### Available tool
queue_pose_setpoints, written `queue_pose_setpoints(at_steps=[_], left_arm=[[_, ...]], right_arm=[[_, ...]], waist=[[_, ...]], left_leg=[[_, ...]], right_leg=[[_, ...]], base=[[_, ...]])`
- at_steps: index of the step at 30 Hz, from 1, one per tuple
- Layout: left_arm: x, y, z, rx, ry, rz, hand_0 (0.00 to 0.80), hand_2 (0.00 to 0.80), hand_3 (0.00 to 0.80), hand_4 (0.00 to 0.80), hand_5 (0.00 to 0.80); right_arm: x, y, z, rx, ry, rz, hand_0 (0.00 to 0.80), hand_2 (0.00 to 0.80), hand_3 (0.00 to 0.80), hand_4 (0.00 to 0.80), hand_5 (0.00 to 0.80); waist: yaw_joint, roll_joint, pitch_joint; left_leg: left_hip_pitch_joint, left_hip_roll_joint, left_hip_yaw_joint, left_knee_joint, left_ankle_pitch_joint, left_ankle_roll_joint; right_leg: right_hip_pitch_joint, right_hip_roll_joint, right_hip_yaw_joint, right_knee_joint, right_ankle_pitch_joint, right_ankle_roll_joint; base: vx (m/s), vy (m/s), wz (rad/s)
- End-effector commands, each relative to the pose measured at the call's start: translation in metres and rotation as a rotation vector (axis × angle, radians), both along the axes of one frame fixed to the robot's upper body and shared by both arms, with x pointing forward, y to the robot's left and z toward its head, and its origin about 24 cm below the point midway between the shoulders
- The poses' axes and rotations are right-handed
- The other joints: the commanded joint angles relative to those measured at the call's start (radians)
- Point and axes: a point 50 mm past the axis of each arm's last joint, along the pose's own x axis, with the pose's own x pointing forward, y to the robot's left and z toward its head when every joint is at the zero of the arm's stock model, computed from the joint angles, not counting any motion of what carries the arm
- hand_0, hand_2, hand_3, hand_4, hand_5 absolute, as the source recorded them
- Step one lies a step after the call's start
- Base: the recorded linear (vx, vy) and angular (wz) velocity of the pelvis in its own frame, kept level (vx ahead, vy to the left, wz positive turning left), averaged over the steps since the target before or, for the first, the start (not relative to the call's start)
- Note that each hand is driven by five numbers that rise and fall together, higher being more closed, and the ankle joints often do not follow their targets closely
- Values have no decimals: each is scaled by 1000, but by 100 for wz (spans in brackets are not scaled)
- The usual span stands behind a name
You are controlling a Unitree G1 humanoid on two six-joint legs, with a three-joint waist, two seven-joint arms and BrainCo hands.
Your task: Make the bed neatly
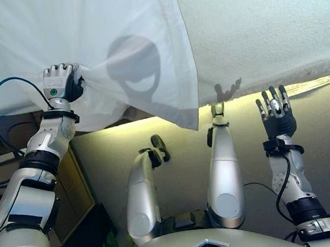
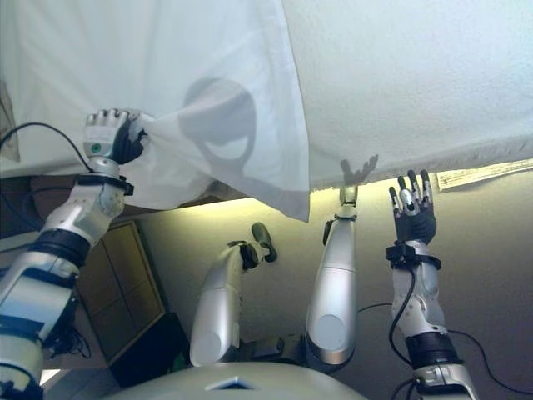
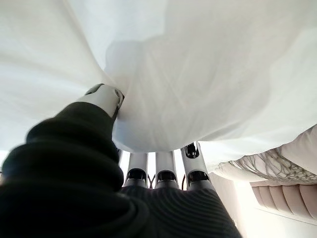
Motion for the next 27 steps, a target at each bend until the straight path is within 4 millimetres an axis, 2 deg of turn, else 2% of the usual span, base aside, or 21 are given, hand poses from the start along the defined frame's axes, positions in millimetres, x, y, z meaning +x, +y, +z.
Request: queue_pose_setpoints(at_steps=[1,8,9,14,18,22,27], left_arm=[[-48,63,-41,89,208,174,0,0,0,0,0],[-40,57,-20,89,106,116,0,0,0,0,0],[-37,55,-15,78,81,106,0,0,0,0,0],[-32,32,-24,53,68,45,0,0,0,0,0],[-27,27,-22,-29,25,70,0,0,0,0,0],[-21,20,-19,-88,-12,73,0,0,0,0,0],[-22,11,-32,-139,5,57,0,0,0,0,0]], right_arm=[[-15,-7,4,17,-73,-52,0,0,0,0,0],[-17,0,-1,56,-83,-49,0,0,0,0,0],[-16,1,0,60,-93,-47,0,0,0,0,0],[-1,8,5,76,-86,-99,0,0,0,0,0],[8,6,0,93,-76,-142,0,0,0,0,0],[13,6,-7,123,-76,-163,0,0,0,0,0],[16,10,-13,151,-69,-172,0,0,0,0,0]], waist=[[60,-68,2],[78,-87,2],[77,-91,2],[108,-76,2],[136,-66,2],[164,-69,2],[195,-76,2]], left_leg=[[-57,-8,-41,-56,91,-19],[-50,-5,-59,-63,90,-14],[-68,-9,-54,-73,120,-6],[-51,-23,-85,-82,127,-12],[-47,-30,-97,-86,132,-11],[-43,-39,-113,-89,133,-11],[6,-50,-131,-137,147,-11]], right_leg=[[43,-42,2,64,-46,-1],[62,-29,-8,58,-41,2],[49,-34,-15,43,-14,-7],[73,-48,-36,49,-24,-4],[83,-53,-49,57,-29,-2],[99,-54,-69,54,-29,0],[158,-57,-92,16,-19,4]], base=[[-28,-84,8],[-34,-72,7],[-92,-69,10],[9,-61,15],[15,-52,9],[10,-73,15],[43,-49,15]])
